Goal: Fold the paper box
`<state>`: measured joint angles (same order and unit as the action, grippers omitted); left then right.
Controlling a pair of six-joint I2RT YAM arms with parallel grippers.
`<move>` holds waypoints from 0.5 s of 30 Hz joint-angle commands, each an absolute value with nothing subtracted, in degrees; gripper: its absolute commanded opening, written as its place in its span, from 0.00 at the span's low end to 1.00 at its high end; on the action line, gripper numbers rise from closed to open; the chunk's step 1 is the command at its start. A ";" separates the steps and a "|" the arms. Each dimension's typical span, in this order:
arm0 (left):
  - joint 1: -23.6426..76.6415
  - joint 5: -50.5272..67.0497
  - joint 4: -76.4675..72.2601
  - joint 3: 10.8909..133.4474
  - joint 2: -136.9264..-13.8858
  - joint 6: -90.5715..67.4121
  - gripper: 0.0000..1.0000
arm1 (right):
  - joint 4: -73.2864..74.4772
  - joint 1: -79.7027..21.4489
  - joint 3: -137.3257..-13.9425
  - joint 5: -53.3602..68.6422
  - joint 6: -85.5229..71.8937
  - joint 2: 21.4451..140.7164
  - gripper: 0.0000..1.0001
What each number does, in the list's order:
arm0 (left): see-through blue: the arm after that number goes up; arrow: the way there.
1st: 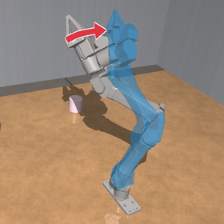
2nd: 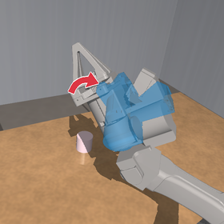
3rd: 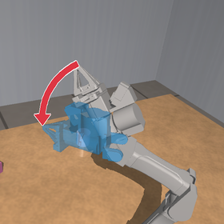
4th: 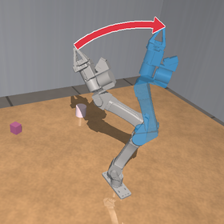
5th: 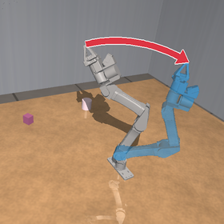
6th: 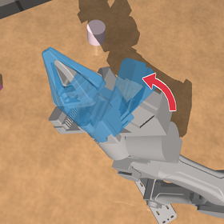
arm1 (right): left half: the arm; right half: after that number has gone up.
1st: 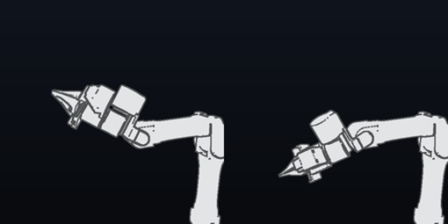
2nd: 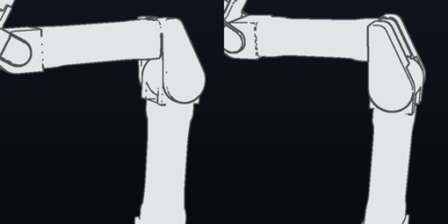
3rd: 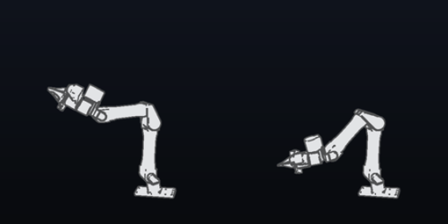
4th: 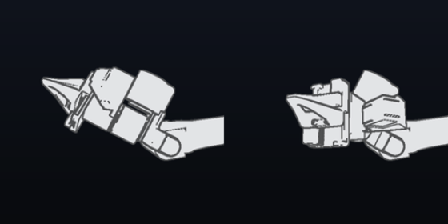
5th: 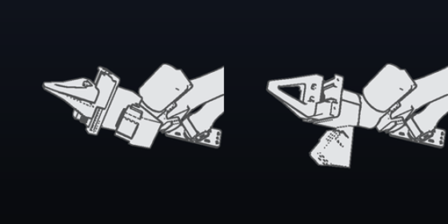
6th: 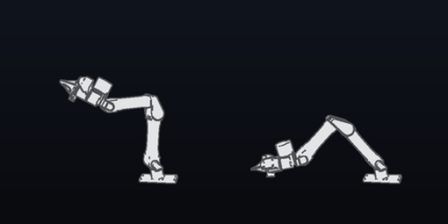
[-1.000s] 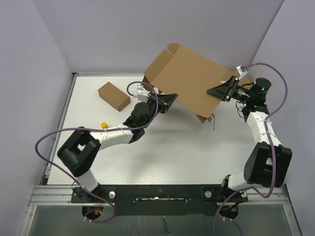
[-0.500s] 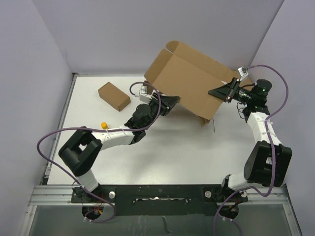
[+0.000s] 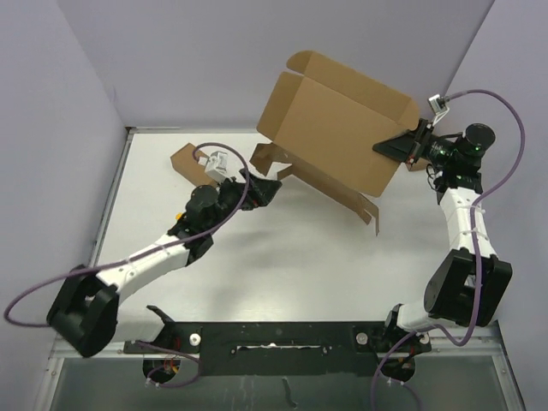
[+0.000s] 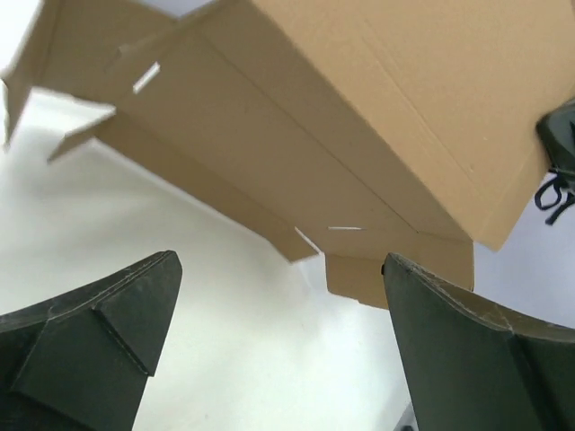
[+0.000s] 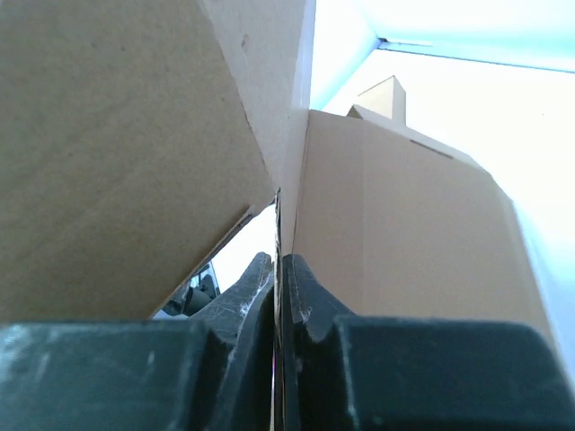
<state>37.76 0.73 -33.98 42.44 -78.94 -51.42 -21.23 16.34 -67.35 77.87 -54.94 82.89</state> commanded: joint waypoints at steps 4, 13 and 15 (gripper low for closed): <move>33.43 -2.25 -19.43 37.70 -58.39 -24.93 0.98 | -37.40 17.35 -75.29 82.95 -65.82 80.52 0.00; 23.43 2.72 2.88 41.86 -53.67 -21.02 0.95 | -29.73 17.58 -76.54 84.49 -60.04 80.38 0.00; 23.28 4.01 4.78 42.50 -53.84 -19.97 0.91 | -19.72 17.49 -76.13 84.25 -51.21 80.86 0.00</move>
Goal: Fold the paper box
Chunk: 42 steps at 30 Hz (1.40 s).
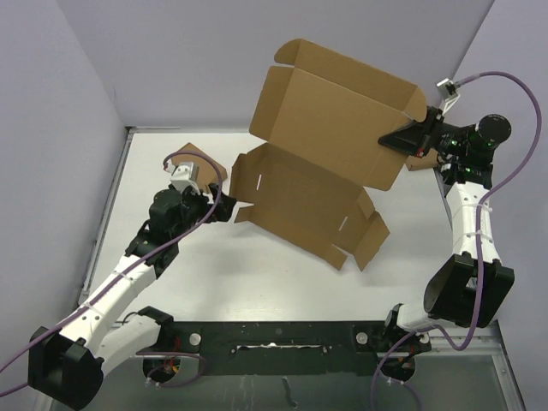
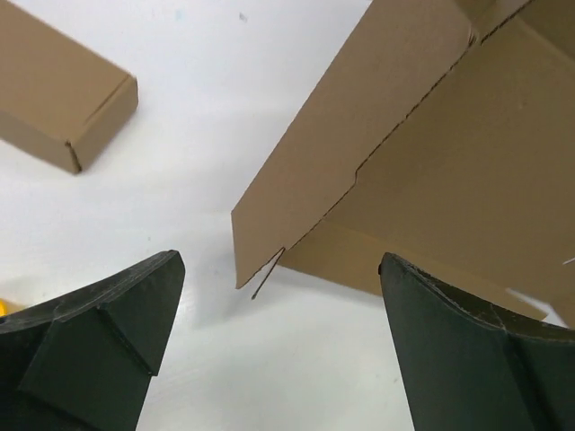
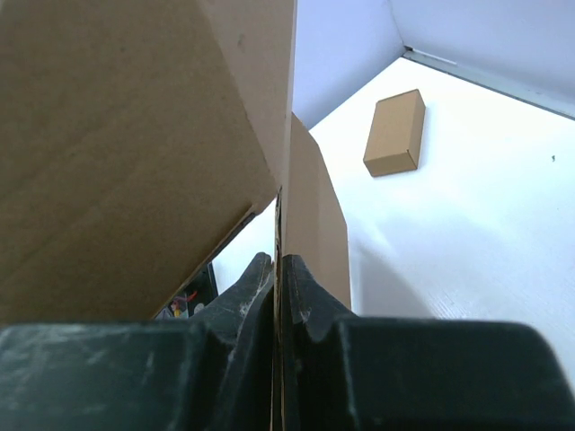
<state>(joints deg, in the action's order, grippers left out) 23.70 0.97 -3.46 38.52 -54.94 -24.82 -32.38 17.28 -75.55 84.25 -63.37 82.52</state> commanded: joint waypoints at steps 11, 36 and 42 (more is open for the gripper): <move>20.72 10.32 5.01 42.12 -58.20 -20.21 0.84 | 10.27 16.66 -78.45 82.81 -22.05 88.12 0.00; 20.04 13.12 2.37 47.80 -73.62 -21.59 0.74 | 0.21 16.85 -71.84 85.59 -23.05 90.95 0.00; 20.04 13.03 0.92 48.54 -76.46 -20.26 0.67 | -1.76 17.00 -71.04 85.74 -24.44 90.99 0.00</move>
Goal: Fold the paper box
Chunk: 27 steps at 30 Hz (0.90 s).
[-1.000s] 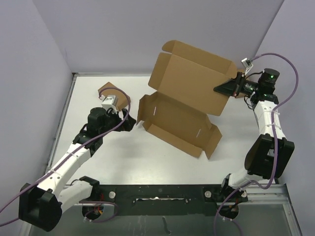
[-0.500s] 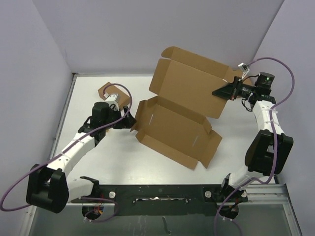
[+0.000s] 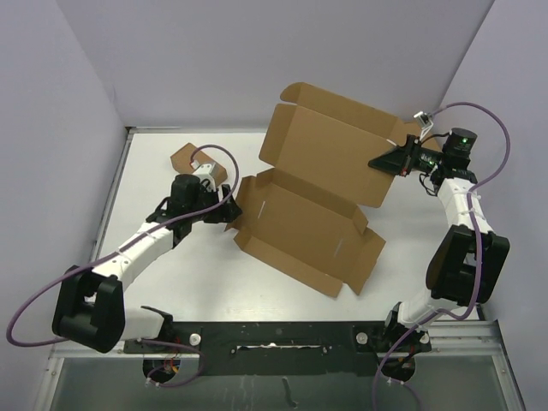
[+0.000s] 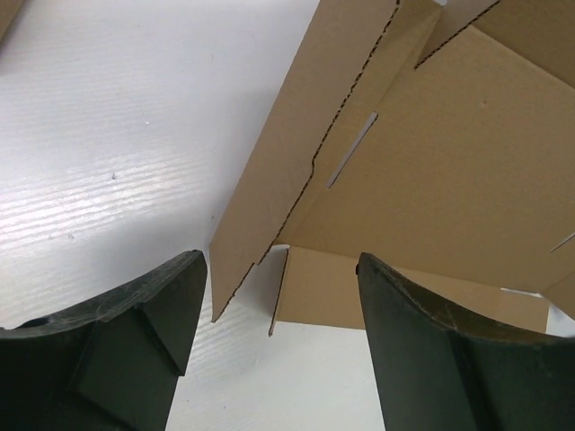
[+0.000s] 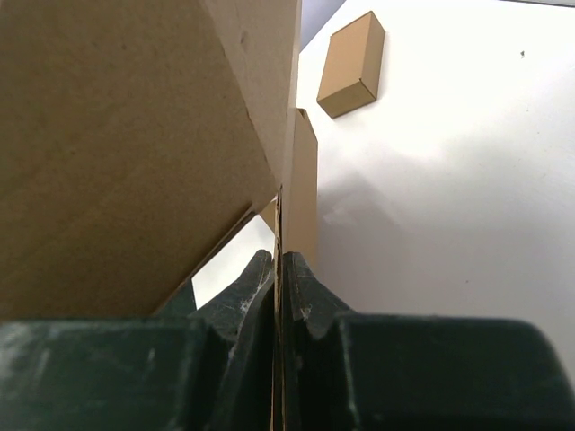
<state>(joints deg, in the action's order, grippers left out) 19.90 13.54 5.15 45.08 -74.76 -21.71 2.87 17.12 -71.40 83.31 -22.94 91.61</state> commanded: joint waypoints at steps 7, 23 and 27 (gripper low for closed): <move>20.03 12.94 2.01 50.98 -80.10 -19.40 0.57 | -2.64 17.12 -70.68 85.87 -25.16 91.00 0.00; 19.87 14.62 0.80 49.68 -78.14 -17.88 0.25 | -3.27 17.10 -70.57 86.22 -25.14 91.40 0.00; 19.75 15.49 -0.27 48.22 -76.59 -17.20 0.19 | -3.34 16.90 -70.75 86.22 -24.99 91.65 0.00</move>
<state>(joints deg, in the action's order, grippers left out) 19.88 13.87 3.86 48.84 -79.94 -18.81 -0.38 17.17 -70.28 83.70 -24.69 91.61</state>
